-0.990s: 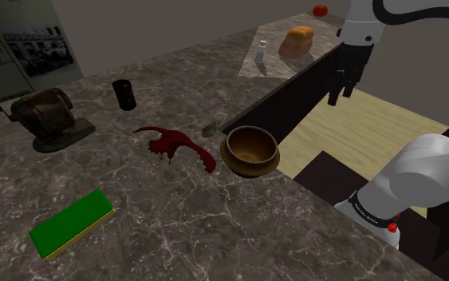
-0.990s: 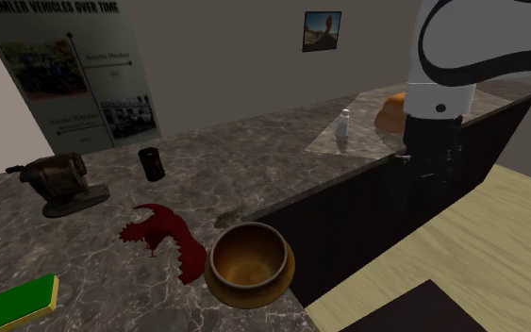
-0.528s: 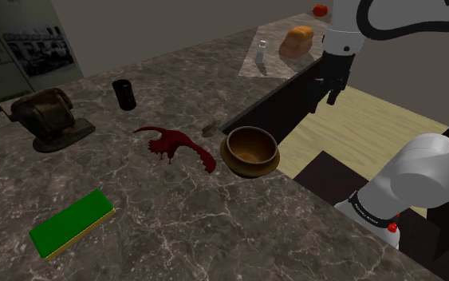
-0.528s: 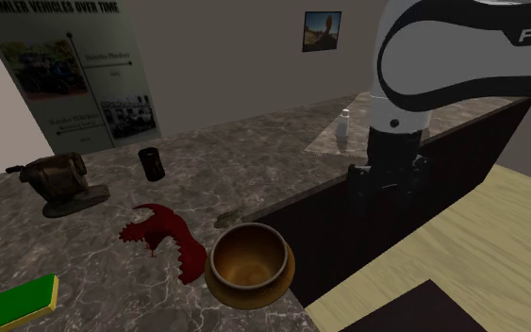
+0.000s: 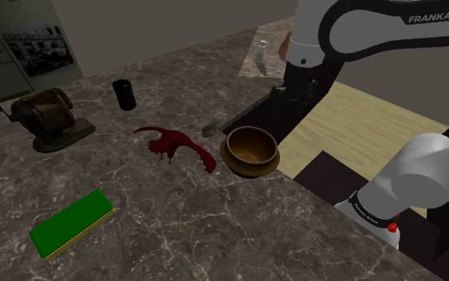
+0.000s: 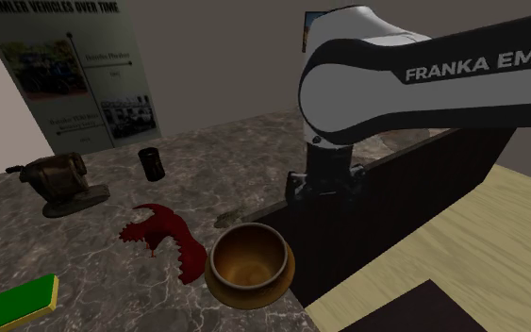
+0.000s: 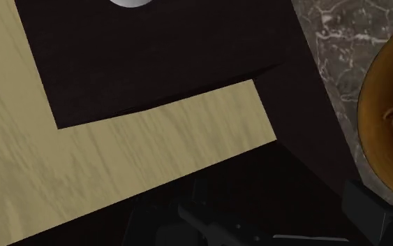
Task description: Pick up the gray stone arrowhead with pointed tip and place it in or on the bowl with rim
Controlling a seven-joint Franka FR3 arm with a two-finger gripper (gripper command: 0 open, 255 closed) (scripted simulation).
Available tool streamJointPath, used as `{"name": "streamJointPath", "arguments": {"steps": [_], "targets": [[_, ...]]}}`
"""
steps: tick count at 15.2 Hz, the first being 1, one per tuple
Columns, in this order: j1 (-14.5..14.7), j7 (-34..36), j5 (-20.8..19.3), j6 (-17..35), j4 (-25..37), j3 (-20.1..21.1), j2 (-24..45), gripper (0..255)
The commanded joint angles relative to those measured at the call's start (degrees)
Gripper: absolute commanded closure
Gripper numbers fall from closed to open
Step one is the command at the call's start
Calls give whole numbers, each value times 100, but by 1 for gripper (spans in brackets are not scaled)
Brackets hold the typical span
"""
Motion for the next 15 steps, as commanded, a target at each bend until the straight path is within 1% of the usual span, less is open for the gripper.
{"name": "streamJointPath", "arguments": {"steps": [1, 5, 8, 12, 15], "targets": [[-15, 460, 12, 309, 120, 275, 309, 0], [-98, 1399, -163, 789, 560, 799, 1049, 0], [-188, 2158, -467, 1071, 989, 1169, 1680, 0], [-252, 3253, -1119, 1290, 1699, 1563, 2625, 0], [-180, 4090, -1744, 1302, 2343, 1727, 3396, 0]]}}
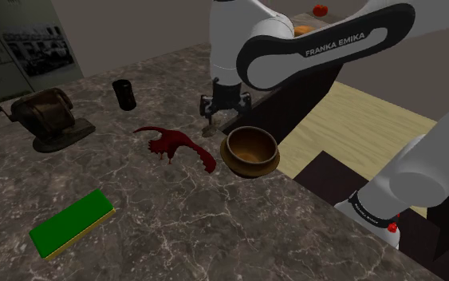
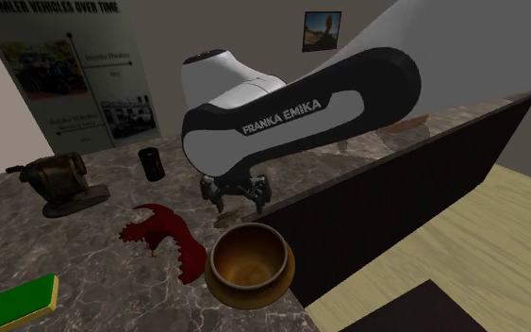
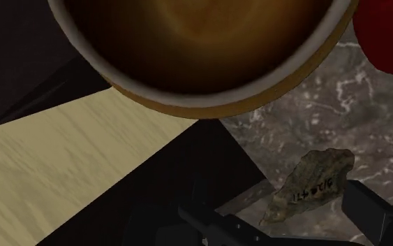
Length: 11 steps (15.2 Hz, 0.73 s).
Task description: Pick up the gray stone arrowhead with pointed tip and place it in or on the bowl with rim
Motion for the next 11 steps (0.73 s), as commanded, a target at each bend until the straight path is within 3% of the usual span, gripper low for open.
{"name": "streamJointPath", "arguments": {"steps": [1, 3, 11], "targets": [[86, 601, -459, -10, 471, 84, 560, 0], [224, 1010, -804, -84, 882, 71, 988, 0], [230, 1135, -997, 423, 553, -17, 1209, 0]]}}
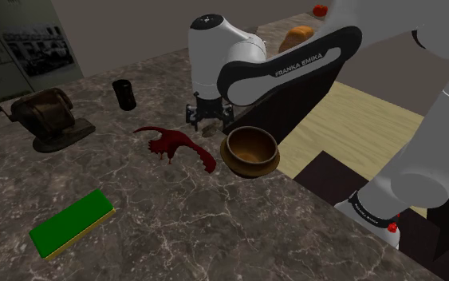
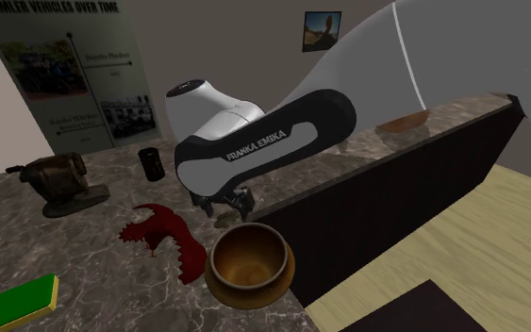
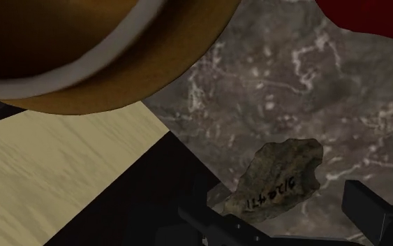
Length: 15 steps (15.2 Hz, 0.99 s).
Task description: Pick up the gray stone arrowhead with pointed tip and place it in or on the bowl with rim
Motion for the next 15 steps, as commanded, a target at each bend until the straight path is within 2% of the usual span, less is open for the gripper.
{"name": "streamJointPath", "arguments": {"steps": [1, 7, 8, 15], "targets": [[1, 17, -25, 56, -31, -8, 29, 0], [1, 17, -25, 55, -30, -8, 29, 0], [1, 17, -25, 55, -30, -8, 29, 255], [1, 17, -25, 53, -28, -8, 29, 255]]}}
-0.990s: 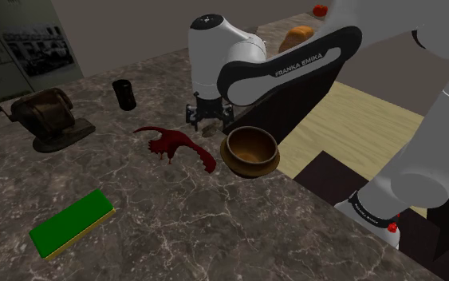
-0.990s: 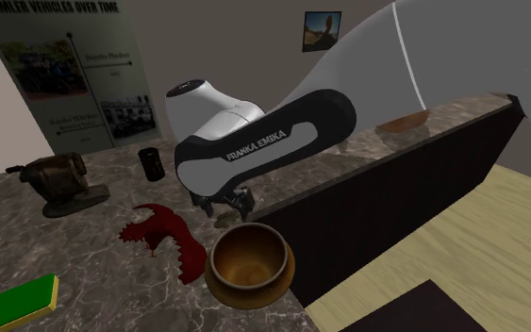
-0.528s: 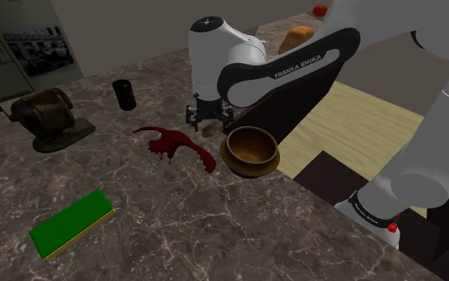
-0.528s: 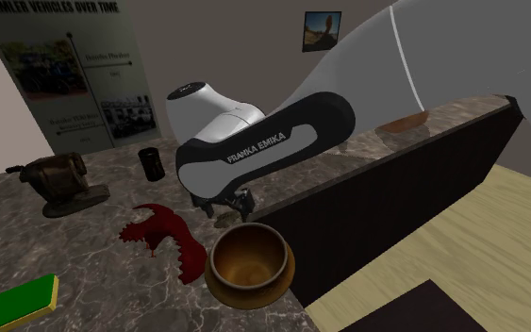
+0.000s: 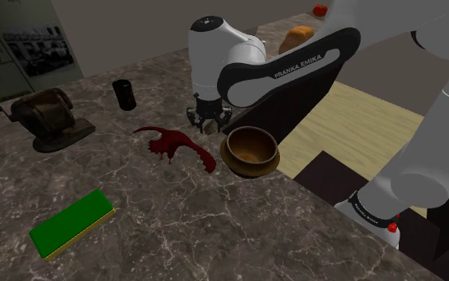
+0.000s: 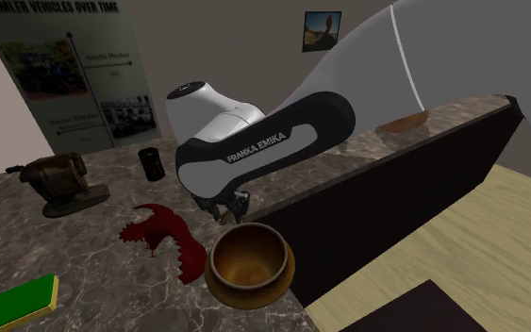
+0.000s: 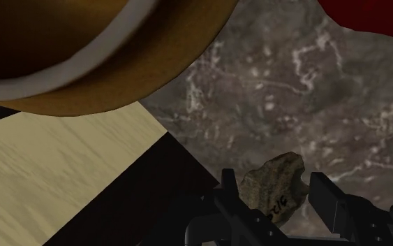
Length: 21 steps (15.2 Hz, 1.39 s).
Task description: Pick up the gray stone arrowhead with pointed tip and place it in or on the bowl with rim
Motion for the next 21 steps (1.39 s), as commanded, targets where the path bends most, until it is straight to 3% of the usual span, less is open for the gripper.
{"name": "streamJointPath", "arguments": {"steps": [1, 21], "targets": [[0, 1, -2, -2, -3, -2, 7, 255], [-53, -426, 417, -1281, 912, 84, -483, 255]]}}
